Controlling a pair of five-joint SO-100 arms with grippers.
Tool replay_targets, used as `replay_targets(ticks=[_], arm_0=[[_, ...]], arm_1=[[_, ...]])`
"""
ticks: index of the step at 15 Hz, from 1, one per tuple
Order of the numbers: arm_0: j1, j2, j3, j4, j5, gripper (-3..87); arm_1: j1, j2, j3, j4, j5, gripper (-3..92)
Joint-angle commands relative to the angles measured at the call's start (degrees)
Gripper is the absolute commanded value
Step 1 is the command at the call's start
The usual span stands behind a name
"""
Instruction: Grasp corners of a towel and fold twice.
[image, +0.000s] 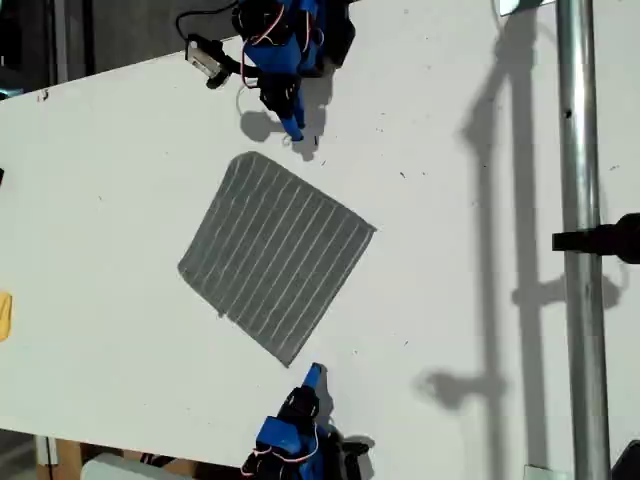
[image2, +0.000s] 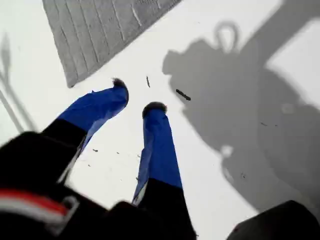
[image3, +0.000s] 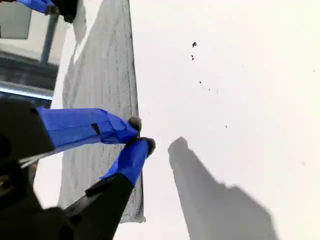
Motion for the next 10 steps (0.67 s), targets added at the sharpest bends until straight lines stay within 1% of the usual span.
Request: replay_targets(ticks=[1, 10], arm_0=[[-15.38, 0.09, 0.35, -1.05, -27.60, -2.6], [-15.29, 0.09, 0.35, -1.05, -27.95, -2.6]], arm_1=[[-9.23, 0.26, -1.85, 0.35, 0.88, -0.2], [-9.23, 0.26, -2.20, -0.18, 0.97, -0.2]])
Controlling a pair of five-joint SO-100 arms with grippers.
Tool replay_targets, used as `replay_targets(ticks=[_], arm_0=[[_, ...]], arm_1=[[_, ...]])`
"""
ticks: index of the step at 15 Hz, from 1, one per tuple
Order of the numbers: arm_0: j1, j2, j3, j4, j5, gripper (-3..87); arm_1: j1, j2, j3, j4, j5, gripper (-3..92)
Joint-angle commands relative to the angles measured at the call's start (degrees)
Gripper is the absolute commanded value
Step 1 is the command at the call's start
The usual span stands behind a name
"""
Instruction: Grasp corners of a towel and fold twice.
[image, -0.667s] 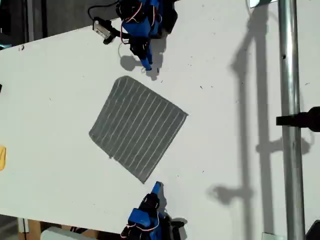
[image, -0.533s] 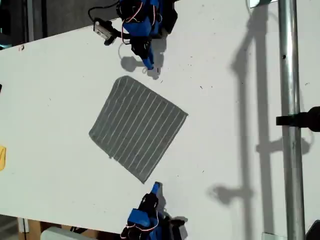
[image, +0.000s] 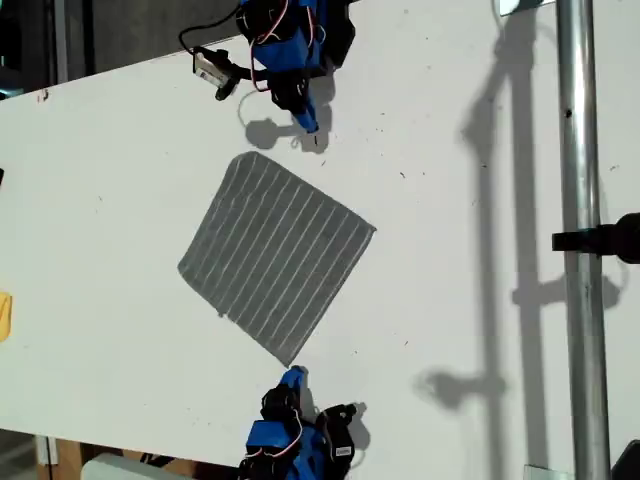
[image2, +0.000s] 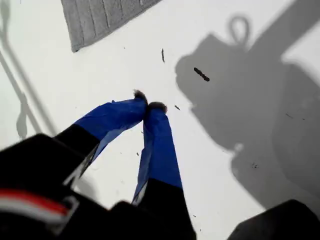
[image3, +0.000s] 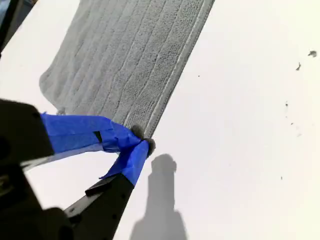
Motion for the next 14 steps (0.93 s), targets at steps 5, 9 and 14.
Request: replay_targets(ticks=[5, 9, 14], arm_0=[[-0.26, 0.26, -1.32, 0.26, -5.54, -2.7], [2.02, -1.76, -14.33, 3.78, -7.47, -2.8], [3.08, -30.41, -41.31, 6.86, -2.64, -2.8]], arm_1=[[-1.32, -0.26, -7.38, 1.58, 3.16, -0.3], [-2.11, -28.65, -27.07, -3.16, 2.64, -0.3], [-5.19, -59.50, -53.00, -5.36, 1.32, -0.3]])
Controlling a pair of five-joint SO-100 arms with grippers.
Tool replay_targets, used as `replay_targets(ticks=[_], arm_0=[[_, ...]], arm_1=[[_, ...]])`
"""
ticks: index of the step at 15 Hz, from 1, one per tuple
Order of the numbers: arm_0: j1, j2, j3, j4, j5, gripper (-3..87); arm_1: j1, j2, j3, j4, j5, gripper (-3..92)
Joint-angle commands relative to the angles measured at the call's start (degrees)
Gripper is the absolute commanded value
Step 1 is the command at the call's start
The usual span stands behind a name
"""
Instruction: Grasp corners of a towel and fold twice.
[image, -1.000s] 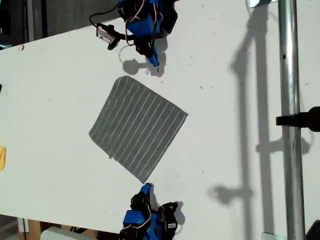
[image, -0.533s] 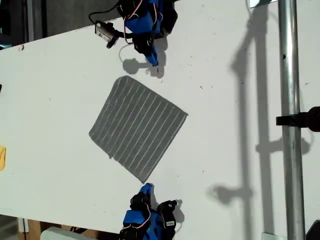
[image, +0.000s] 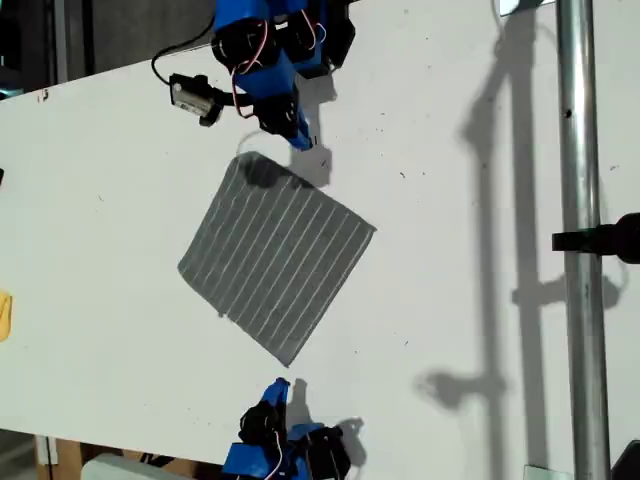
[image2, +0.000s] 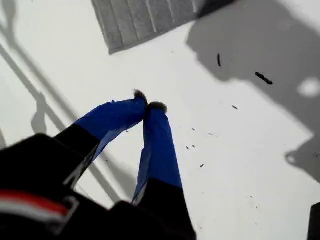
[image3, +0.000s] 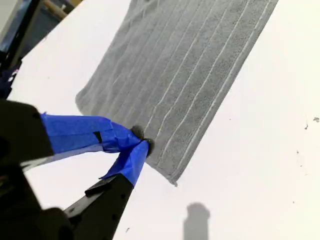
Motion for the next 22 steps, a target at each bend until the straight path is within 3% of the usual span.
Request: replay_targets(ticks=[1, 6, 9, 13, 15, 18, 22], arm_0=[[0.79, -12.13, -14.15, 1.85, 3.52, -2.8], [-3.08, -37.62, -44.21, 14.50, 15.21, -2.8], [-5.89, -43.33, -48.96, 15.12, 18.46, -2.8], [-7.56, -47.11, -49.57, 15.38, 20.39, -2.8], [-8.00, -47.20, -49.22, 15.38, 20.48, -2.8], [-8.79, -47.20, -48.96, 15.38, 20.74, -2.8], [-10.20, -47.20, -47.02, 15.38, 21.01, -2.8]], arm_1=[[-1.76, -17.40, -21.27, 2.46, -1.76, -0.3], [-5.45, -51.24, -62.84, 12.66, -3.25, -0.3], [-6.86, -60.47, -73.30, 11.51, -3.25, -0.3], [-6.86, -61.17, -72.69, 11.07, -3.87, 0.3], [-6.50, -61.61, -72.69, 8.61, -9.67, 34.8], [-5.27, -63.98, -71.81, 10.81, -13.18, 43.8], [-5.71, -78.49, -72.33, 9.67, -13.36, 42.1]])
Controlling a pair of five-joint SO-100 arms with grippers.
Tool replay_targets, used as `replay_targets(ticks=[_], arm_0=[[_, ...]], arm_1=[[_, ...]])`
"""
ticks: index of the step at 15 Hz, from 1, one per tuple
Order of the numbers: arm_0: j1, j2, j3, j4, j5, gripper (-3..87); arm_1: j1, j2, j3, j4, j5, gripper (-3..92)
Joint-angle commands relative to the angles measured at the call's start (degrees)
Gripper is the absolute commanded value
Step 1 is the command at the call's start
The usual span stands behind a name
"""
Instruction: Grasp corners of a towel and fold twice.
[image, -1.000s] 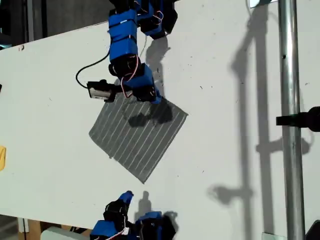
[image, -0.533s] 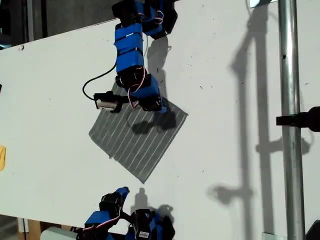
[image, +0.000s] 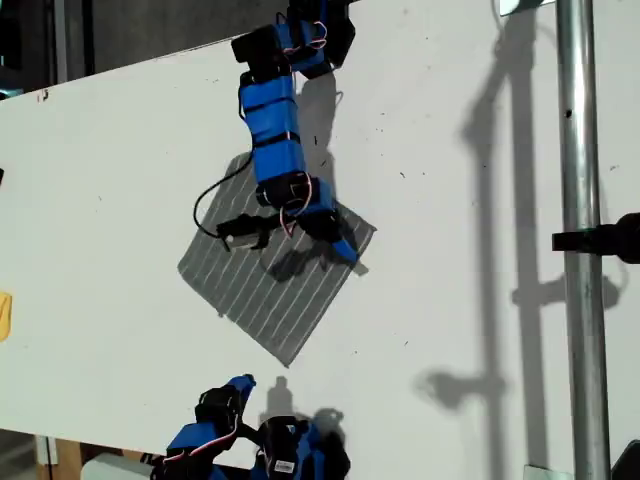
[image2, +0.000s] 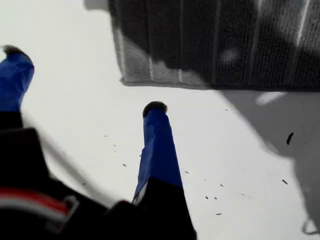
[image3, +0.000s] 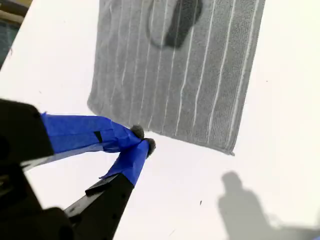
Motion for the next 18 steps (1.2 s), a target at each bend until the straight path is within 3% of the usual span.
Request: replay_targets(ticks=[1, 5, 6, 7, 13, 17, 18], arm_0=[[-1.32, -0.18, -0.18, 0.35, 0.44, -2.8], [-2.55, -1.41, -0.09, 0.26, 1.14, -2.8], [-2.81, -1.67, 0.00, 0.26, 1.32, -2.8], [-2.99, -1.85, 0.09, 0.26, 1.32, -2.8], [-2.99, -2.37, 0.44, -0.18, 1.14, -2.7], [0.35, -8.53, -3.78, -0.53, 7.56, -2.7], [0.88, -9.05, -4.75, -0.09, 9.05, 12.8]], arm_1=[[0.00, -3.43, -3.52, -1.41, -0.44, 40.7], [0.26, -11.60, -4.92, -5.01, -0.53, 35.1], [0.62, -13.62, -5.27, -5.71, -0.79, 20.8], [1.05, -14.50, -4.92, -5.27, 1.49, -0.2], [1.23, -14.15, -4.75, -4.75, 1.67, -0.3], [1.05, -13.80, -4.57, -5.45, 1.49, -0.3], [0.97, -13.54, -4.31, -5.54, 1.58, -0.3]])
